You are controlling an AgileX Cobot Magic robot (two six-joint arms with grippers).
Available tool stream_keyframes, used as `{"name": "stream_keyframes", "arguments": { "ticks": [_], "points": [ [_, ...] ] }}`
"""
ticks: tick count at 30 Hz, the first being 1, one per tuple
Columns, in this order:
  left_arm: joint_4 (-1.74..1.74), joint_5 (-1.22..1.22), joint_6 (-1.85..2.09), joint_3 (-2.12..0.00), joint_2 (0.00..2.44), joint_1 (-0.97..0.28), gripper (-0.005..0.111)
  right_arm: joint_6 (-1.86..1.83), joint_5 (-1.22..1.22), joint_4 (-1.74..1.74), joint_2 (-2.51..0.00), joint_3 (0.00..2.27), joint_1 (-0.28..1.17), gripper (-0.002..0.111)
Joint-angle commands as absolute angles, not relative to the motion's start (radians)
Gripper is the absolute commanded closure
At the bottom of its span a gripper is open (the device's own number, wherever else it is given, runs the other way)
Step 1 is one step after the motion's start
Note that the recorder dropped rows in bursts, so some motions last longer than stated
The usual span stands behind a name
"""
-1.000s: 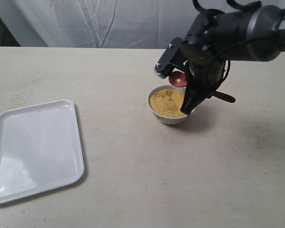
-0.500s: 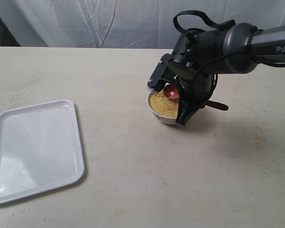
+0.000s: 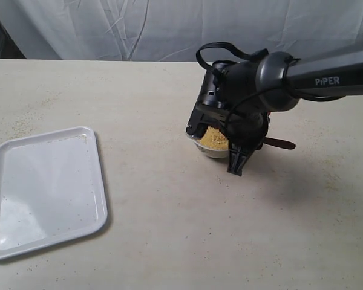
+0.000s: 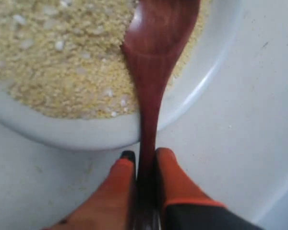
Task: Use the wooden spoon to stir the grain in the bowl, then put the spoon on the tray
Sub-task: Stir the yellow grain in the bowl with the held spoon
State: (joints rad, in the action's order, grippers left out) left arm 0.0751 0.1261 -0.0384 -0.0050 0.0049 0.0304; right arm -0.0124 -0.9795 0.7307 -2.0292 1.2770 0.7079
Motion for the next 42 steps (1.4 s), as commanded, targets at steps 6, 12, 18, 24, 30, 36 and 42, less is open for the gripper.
{"name": "stream_keyframes", "arguments": {
  "ticks": [6,12,18,24,30,36,42],
  "points": [
    [0.072,0.126,-0.043,0.0,0.0,0.026,0.106,-0.018,-1.006,0.74,-2.01,1.282,0.759,0.109],
    [0.072,0.126,-0.043,0.0,0.0,0.026,0.106,-0.018,-1.044,0.762,-1.965,1.282,0.759,0.109],
    [0.072,0.126,-0.043,0.0,0.0,0.026,0.106,-0.018,-1.051,0.788,-1.902,1.282,0.759,0.109],
    [0.072,0.126,-0.043,0.0,0.0,0.026,0.106,-0.018,-1.132,0.869,-1.874,1.282,0.759,0.109],
    [0.072,0.126,-0.043,0.0,0.0,0.026,0.106,-0.018,-1.091,0.863,-1.883,1.28,0.757,0.109],
    [0.072,0.126,-0.043,0.0,0.0,0.026,0.106,-0.018,-1.082,0.863,-1.947,1.28,0.757,0.109],
    [0.072,0.126,-0.043,0.0,0.0,0.026,0.106,0.016,-1.093,0.927,-2.012,1.28,0.757,0.109]
  ]
}}
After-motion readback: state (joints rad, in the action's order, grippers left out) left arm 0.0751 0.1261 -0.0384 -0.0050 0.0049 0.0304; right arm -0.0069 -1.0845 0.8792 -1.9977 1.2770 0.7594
